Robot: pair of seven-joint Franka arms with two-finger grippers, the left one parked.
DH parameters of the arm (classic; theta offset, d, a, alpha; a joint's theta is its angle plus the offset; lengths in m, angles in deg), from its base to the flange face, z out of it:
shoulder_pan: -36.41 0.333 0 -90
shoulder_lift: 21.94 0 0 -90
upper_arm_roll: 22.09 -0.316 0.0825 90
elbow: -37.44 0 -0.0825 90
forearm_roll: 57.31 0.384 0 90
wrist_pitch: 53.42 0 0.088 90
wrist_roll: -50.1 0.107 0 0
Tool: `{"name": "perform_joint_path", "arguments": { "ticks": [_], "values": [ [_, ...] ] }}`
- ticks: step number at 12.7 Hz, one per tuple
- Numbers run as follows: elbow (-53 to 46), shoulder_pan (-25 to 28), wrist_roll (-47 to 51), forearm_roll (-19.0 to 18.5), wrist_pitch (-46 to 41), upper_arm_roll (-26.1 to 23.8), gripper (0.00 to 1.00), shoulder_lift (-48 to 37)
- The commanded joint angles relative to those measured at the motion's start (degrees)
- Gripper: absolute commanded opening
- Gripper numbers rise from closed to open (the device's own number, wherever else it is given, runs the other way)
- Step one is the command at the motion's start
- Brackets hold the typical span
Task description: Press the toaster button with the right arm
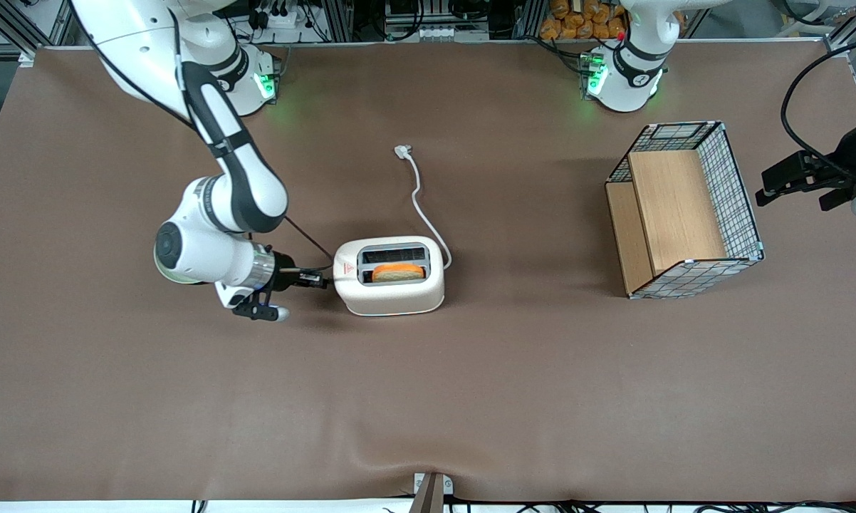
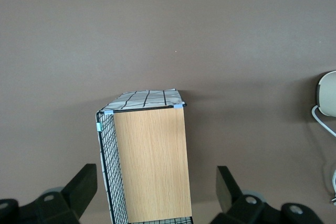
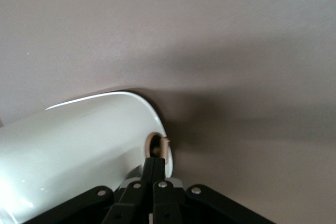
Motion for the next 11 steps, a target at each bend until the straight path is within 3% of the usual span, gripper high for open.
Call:
{"name": "perform_joint_path", "arguments": {
  "ticks": [1,2,3,4,6,11],
  "values": [
    [-3.35,-3.28,-3.13,1.59,-4.17,-0.28,0.0,0.64],
    [-4.84,-4.16,-2.78,1.41,-5.92,-0.2,0.05,0.55],
    [-7.12,-4.87,-2.34,0.97,-9.5,-0.02,0.63,0.72],
    [-9.14,-6.27,-2.25,0.88,-13.02,0.07,1.0,0.72],
    [-13.1,-9.08,-2.43,-1.39,-17.52,0.07,1.0,0.72],
    [-27.68,-11.9,-2.34,-19.73,-27.44,-0.19,1.0,1.34]
  ]
}}
